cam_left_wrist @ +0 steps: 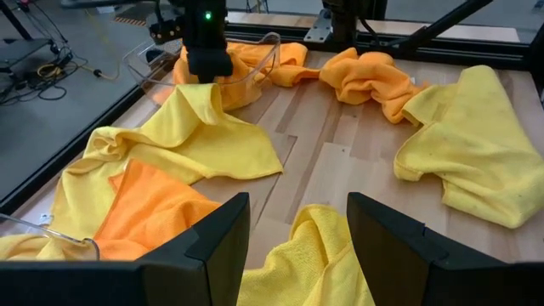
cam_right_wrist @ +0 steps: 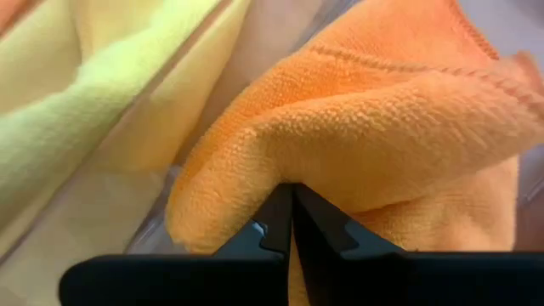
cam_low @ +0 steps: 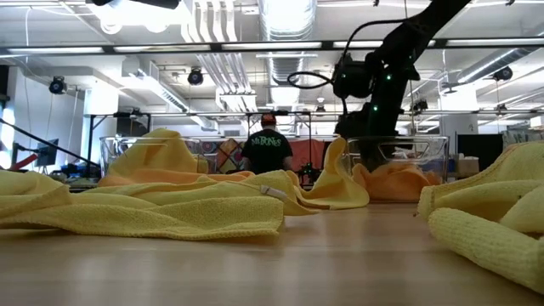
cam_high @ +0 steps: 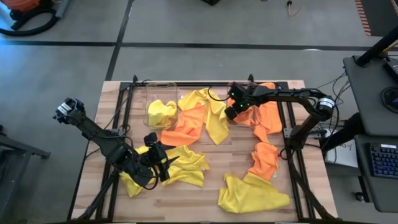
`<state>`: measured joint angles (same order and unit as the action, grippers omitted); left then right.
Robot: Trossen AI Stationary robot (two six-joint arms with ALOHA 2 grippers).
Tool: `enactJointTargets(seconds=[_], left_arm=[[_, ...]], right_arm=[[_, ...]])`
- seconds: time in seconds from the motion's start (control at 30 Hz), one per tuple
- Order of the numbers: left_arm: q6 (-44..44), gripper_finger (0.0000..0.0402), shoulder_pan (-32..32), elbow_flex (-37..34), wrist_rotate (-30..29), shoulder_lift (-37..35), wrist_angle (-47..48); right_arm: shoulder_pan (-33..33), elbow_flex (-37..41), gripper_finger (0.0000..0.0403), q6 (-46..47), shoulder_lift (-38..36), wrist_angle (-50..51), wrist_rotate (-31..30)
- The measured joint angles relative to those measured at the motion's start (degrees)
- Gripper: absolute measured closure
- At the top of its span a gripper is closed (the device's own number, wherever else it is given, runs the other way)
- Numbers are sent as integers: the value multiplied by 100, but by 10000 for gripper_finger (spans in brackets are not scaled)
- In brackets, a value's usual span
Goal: Sort microfiber towel by color & place in baskets
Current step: Put the orange microfiber cloth into the right transparent bin, then put the yellow microfiber cloth into the left transparent bin
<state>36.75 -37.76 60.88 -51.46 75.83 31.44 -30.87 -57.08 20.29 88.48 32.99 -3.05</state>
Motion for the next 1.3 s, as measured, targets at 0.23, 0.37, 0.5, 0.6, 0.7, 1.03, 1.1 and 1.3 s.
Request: enactJointTargets(seconds=[0.23, 0.37, 0.5, 0.6, 0.7, 1.03, 1.1, 1.3], left_arm=[[174, 220, 0, 0, 12, -4, -4], [287, 220, 0, 2, 226, -51, 32], [1083, 220, 0, 5, 521, -175, 585], [2155, 220, 0, 7, 966, -217, 1411], [3205, 220, 0, 7, 1489, -162, 2383], [5137, 220, 0, -2, 3457, 353, 3773], [5307, 220, 0, -2, 3802, 506, 3854], [5279, 219, 0, -4, 3950, 1036, 3894]], right_arm=[[0, 2, 394, -81, -356, 232, 0], [0, 2, 394, -84, -578, 409, -2], [12, 2, 394, -81, -878, 462, 3], [94, 2, 394, -79, -1194, 594, 5], [217, 2, 394, -33, -1576, 709, 4], [866, 2, 394, 235, -2847, 691, 0], [1010, 2, 394, 292, -2996, 689, -4], [1432, 2, 394, 480, -3246, 654, -47]])
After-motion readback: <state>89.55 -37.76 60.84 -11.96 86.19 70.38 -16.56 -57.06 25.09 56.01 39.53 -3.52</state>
